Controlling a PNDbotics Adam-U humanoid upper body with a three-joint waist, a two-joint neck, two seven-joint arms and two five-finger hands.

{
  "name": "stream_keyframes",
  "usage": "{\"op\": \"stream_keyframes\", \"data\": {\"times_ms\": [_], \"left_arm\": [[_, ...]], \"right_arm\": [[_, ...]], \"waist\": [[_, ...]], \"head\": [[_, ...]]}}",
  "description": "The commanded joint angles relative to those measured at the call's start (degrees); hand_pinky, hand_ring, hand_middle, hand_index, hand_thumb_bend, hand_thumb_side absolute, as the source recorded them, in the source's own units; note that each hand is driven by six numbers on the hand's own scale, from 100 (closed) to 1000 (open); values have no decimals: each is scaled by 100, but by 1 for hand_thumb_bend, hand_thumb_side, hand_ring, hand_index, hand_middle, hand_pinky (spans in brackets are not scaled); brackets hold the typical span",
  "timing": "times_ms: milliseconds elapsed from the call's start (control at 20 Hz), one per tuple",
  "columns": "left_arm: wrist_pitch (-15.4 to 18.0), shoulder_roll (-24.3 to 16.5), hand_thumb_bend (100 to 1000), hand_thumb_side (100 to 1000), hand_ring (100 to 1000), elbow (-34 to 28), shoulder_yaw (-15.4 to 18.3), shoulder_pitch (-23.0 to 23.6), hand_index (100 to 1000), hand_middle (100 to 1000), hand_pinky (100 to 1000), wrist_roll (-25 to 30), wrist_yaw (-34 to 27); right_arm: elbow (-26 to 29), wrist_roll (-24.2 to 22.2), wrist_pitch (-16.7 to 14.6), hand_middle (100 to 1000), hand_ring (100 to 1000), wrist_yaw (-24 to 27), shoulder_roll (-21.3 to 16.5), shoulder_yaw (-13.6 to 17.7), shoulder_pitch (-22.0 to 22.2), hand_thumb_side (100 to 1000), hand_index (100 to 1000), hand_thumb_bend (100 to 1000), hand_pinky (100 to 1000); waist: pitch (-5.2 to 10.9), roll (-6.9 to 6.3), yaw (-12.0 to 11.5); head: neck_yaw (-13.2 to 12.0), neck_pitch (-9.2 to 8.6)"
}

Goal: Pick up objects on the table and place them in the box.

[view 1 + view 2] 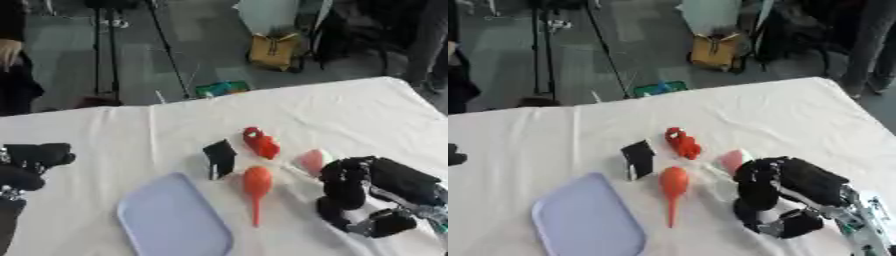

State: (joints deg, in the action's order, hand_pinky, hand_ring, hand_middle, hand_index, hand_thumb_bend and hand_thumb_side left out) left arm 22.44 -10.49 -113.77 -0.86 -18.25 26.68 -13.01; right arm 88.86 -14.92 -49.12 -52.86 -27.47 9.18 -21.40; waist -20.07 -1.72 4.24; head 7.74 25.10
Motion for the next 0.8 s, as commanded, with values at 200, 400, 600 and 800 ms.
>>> {"op": "stream_keyframes", "data": {"times_ms": [200, 400, 600, 800], "left_arm": [[25, -31, 100, 1000, 845, -83, -13, -65, 678, 726, 841, 13, 37], [29, -27, 100, 1000, 845, -83, -14, -68, 678, 727, 841, 16, 38], [30, -24, 100, 1000, 845, -83, -15, -74, 678, 727, 841, 20, 36], [36, -23, 100, 999, 845, -83, -17, -81, 679, 728, 841, 30, 38]], "right_arm": [[40, -57, -285, 784, 729, -17, -191, 62, -46, 475, 863, 388, 488], [37, 44, -285, 781, 723, -10, -183, 59, -43, 455, 865, 388, 477], [14, 151, -285, 767, 714, -14, -155, 68, -37, 446, 846, 379, 467], [-37, 245, -285, 748, 706, -44, -140, 69, -39, 443, 827, 378, 458]], "waist": [[87, -1, 9], [84, -5, 7], [75, -12, 2], [65, -23, -5]], "head": [[-7, -129], [-10, -156], [-19, -188], [-25, -206]]}}
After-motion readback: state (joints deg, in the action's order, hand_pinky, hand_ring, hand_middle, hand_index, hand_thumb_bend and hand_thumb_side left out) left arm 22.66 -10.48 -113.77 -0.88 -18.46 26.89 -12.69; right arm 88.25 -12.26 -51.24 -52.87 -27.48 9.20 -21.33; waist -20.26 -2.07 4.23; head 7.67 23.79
